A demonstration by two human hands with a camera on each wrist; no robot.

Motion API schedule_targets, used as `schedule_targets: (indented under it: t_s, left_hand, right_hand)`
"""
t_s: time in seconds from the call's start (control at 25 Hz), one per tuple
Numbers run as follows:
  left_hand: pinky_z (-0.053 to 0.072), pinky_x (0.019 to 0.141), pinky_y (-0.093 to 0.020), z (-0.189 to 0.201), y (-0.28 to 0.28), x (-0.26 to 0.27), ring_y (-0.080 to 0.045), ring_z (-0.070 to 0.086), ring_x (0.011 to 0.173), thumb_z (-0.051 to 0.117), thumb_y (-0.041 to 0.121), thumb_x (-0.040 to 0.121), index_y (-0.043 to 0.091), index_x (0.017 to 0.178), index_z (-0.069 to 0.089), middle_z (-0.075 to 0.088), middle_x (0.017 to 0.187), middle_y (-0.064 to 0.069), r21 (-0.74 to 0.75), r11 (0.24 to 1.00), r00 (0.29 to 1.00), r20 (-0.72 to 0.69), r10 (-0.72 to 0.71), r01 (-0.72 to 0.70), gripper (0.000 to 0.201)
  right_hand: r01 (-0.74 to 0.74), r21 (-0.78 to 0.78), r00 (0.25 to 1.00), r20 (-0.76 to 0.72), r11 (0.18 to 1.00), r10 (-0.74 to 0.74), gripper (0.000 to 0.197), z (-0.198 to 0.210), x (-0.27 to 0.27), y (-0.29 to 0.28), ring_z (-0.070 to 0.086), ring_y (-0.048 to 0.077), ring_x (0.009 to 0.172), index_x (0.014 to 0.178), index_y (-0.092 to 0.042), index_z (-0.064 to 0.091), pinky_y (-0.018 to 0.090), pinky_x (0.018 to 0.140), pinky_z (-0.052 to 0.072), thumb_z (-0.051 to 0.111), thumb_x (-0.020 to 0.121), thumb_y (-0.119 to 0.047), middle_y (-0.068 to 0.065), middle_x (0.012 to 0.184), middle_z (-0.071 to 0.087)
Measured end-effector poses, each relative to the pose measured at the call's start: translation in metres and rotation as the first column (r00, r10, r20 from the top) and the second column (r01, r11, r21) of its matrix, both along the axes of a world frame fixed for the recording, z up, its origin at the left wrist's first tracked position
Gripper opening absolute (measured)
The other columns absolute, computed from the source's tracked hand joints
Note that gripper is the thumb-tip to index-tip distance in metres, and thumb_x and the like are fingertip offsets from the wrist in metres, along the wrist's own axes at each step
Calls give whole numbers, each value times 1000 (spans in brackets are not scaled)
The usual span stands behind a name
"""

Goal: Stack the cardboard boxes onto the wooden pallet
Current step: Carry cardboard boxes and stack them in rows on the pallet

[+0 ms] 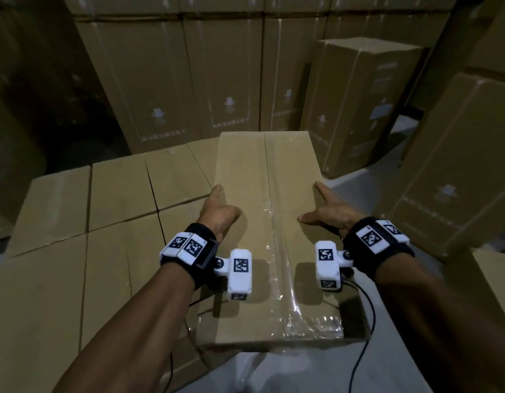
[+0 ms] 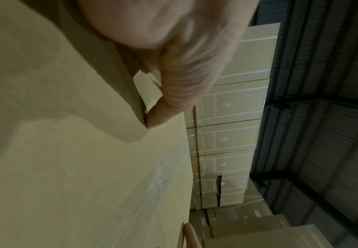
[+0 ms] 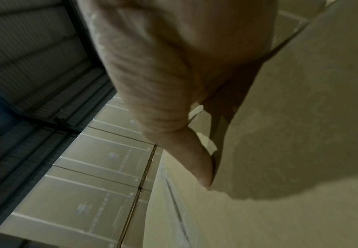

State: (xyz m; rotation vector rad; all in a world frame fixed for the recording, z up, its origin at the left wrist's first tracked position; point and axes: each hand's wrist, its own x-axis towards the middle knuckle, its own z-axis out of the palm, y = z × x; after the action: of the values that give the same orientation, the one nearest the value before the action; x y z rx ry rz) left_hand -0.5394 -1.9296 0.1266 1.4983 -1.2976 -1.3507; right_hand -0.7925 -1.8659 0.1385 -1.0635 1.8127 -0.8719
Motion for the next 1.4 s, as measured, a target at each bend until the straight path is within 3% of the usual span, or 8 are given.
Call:
schedule_targets:
  t_s: [0.2, 0.4, 0.6, 0.72, 0.92, 1.08, 1.28, 1.4]
  left_hand:
    - [40, 112, -37, -5, -72, -17, -25, 37, 140, 56, -9, 86, 23, 157, 21, 30, 159, -2, -14, 999, 999, 21, 39, -38, 85]
    - [36, 115, -39, -11, -145, -30, -28, 33, 143, 44, -10, 90, 25, 157, 19, 26, 161, -5, 24, 999, 997, 69, 35, -37, 80]
    - [37, 114, -44, -16, -196, -38, -31, 35, 142, 40, -7, 90, 27, 158, 15, 27, 161, -6, 84, 994, 995, 79, 66, -72, 80]
    - [40, 110, -39, -19, -228, -51, -31, 39, 138, 44, -1, 90, 29, 158, 15, 30, 159, -5, 102, 984, 986, 93, 140, -149, 79]
    - [39, 87, -27, -27, -276, -75, -27, 47, 115, 52, 8, 93, 23, 156, 26, 39, 153, -10, 112, 950, 947, 172, 270, -291, 70]
    - [43, 107, -37, -37, -309, -91, -31, 47, 129, 60, 10, 87, 18, 151, 38, 42, 152, -8, 125, 926, 923, 201, 328, -357, 68]
    - [46, 95, -31, -51, -324, -100, -30, 53, 121, 54, 0, 95, 5, 146, 44, 50, 143, -16, 165, 907, 919, 156, 363, -387, 53]
    - [46, 94, -32, -53, -318, -107, -33, 55, 122, 56, 3, 95, 4, 142, 48, 53, 139, -19, 171, 915, 924, 193, 331, -364, 48]
  right_hand:
    - [-63, 15, 998, -6, 998, 63, 116, -4, -17, -91, 42, 29, 137, 159, -28, 17, 46, 113, 40, 88, 70, -9, 2, 156, 38]
    - [-102, 25, 995, -8, 994, 102, 134, -13, -35, -178, 49, 29, 130, 155, -32, 26, 48, 107, 47, 93, 39, -27, 3, 150, 47]
    - [-148, 67, 988, -33, 987, 150, 110, -7, -41, -242, 45, 31, 132, 158, -28, 21, 48, 110, 43, 86, 72, -8, 6, 152, 41]
    - [-207, 73, 976, -57, 976, 212, 107, -14, -53, -293, 42, 32, 135, 158, -28, 21, 44, 109, 43, 85, 75, -8, 6, 156, 36]
    - [-341, 101, 933, -87, 935, 350, 101, -27, -74, -374, 38, 33, 138, 158, -25, 20, 36, 101, 41, 82, 80, -10, 6, 158, 33]
    - [-428, 133, 891, -103, 894, 442, 98, -40, -92, -425, 34, 30, 142, 158, -25, 21, 37, 107, 39, 82, 82, -16, 4, 161, 28]
    - [-476, 161, 865, -90, 864, 493, 90, -63, -105, -448, 33, 30, 142, 158, -22, 22, 27, 92, 38, 75, 87, -7, 6, 161, 27]
    - [-486, 178, 850, -130, 856, 510, 86, -73, -106, -446, 30, 31, 144, 157, -21, 23, 27, 97, 38, 71, 88, -5, 8, 162, 22]
